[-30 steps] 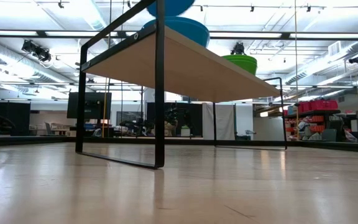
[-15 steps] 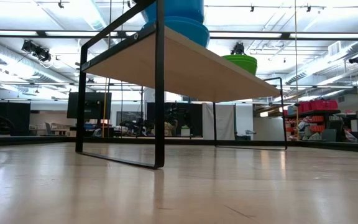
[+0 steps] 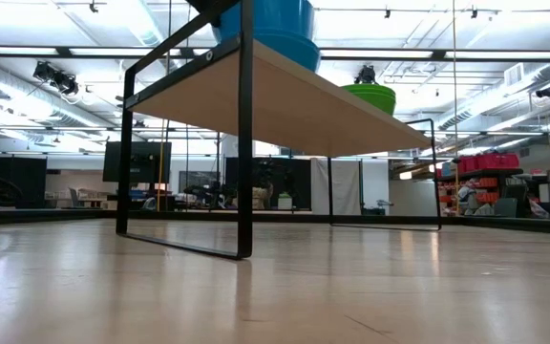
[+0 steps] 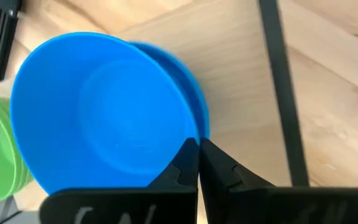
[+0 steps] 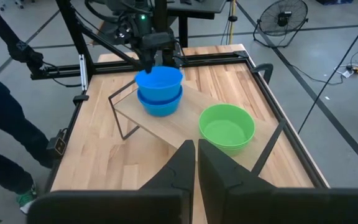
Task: Pick & Place Mini bowls
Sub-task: Stack the blue bowl on top of the blue bowl on the shelf
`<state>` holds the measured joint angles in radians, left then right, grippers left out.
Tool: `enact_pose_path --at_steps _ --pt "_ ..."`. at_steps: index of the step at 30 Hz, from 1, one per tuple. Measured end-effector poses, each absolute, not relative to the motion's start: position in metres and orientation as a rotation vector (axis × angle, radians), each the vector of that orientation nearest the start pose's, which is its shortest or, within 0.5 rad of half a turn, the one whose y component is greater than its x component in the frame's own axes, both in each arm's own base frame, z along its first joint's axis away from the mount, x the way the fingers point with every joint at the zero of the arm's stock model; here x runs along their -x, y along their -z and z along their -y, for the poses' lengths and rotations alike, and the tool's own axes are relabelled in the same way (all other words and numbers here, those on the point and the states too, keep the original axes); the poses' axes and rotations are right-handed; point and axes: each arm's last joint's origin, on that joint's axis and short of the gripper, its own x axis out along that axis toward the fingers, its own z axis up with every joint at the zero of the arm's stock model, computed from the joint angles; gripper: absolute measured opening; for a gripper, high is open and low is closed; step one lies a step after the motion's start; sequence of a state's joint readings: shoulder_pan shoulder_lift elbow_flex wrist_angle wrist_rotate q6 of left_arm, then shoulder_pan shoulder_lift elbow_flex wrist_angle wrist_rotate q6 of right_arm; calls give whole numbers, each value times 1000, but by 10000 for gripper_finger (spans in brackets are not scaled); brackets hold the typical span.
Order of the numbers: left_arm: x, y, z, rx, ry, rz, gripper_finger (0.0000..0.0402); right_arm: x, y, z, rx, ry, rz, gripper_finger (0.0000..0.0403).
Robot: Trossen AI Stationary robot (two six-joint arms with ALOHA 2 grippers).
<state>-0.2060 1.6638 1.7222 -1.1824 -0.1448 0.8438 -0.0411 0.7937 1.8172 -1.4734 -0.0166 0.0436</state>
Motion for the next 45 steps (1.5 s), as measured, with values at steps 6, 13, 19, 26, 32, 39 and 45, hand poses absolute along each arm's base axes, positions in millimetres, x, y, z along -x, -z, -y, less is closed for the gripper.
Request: enact_pose_path --at_steps 6,13,19,26,32,39,45 --pt "-320 -354 71 -959 556 -1013 1 2 -490 -1 -56 34 -449 23" --pt "-320 -354 71 -962 552 -1014 2 2 -490 -1 -56 34 -449 23" --pt "-320 -354 70 -968 544 -1020 2 2 -490 -1 -56 34 -449 23" --pt "-320 -354 70 -976 527 -1020 37 2 -490 -1 -56 34 -449 23" --pt "-321 -354 70 -980 518 -1018 61 2 -490 -1 -56 34 -449 23" --pt "-323 -356 70 -955 489 -992 87 2 -490 -1 -56 34 -449 23" --pt "-323 -356 70 -955 489 -992 130 2 -490 -1 -56 34 -449 23"
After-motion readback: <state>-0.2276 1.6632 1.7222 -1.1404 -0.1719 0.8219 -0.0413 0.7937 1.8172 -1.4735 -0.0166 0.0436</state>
